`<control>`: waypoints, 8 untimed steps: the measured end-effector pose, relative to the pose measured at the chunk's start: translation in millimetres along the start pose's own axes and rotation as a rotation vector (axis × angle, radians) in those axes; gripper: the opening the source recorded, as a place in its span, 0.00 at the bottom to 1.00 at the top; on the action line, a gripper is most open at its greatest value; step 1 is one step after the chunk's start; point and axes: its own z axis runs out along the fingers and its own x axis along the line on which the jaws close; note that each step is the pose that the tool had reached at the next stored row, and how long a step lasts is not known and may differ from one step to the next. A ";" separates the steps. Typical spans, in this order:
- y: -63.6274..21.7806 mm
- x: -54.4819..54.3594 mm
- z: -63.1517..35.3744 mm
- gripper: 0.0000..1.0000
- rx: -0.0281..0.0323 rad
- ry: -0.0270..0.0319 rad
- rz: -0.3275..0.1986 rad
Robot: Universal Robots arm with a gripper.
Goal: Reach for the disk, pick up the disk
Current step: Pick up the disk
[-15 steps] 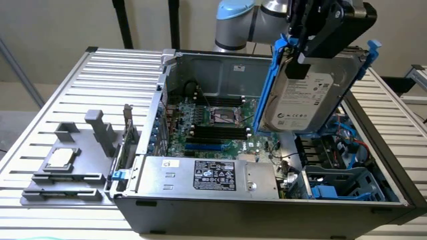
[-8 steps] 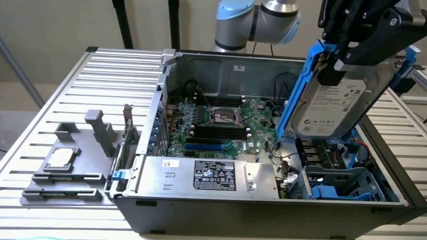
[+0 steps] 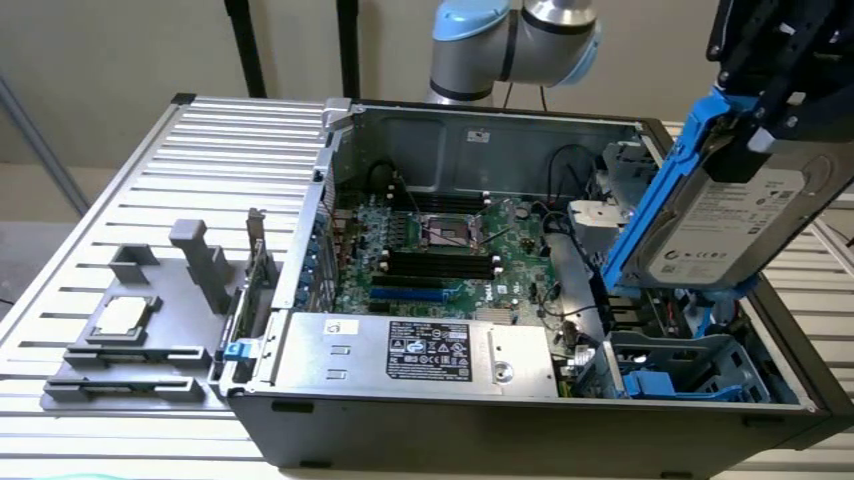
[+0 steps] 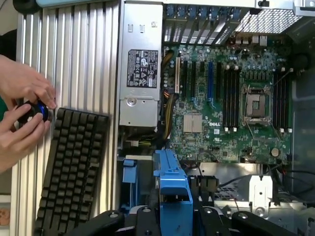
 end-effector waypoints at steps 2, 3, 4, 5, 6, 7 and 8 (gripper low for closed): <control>-5.7 5.2 -0.3 0.33 -0.0029 -0.0001 0.000; -8.4 7.9 -0.4 0.33 -0.0041 -0.0001 0.000; -11.0 10.7 -0.6 0.33 -0.0048 0.0000 0.000; -13.7 13.5 -0.6 0.33 -0.0052 -0.0001 0.000; -16.4 16.1 -0.6 0.33 -0.0053 0.0000 0.000; -18.5 18.5 -0.4 0.33 -0.0054 0.0001 0.000; -19.7 20.2 0.5 0.33 -0.0055 0.0000 0.000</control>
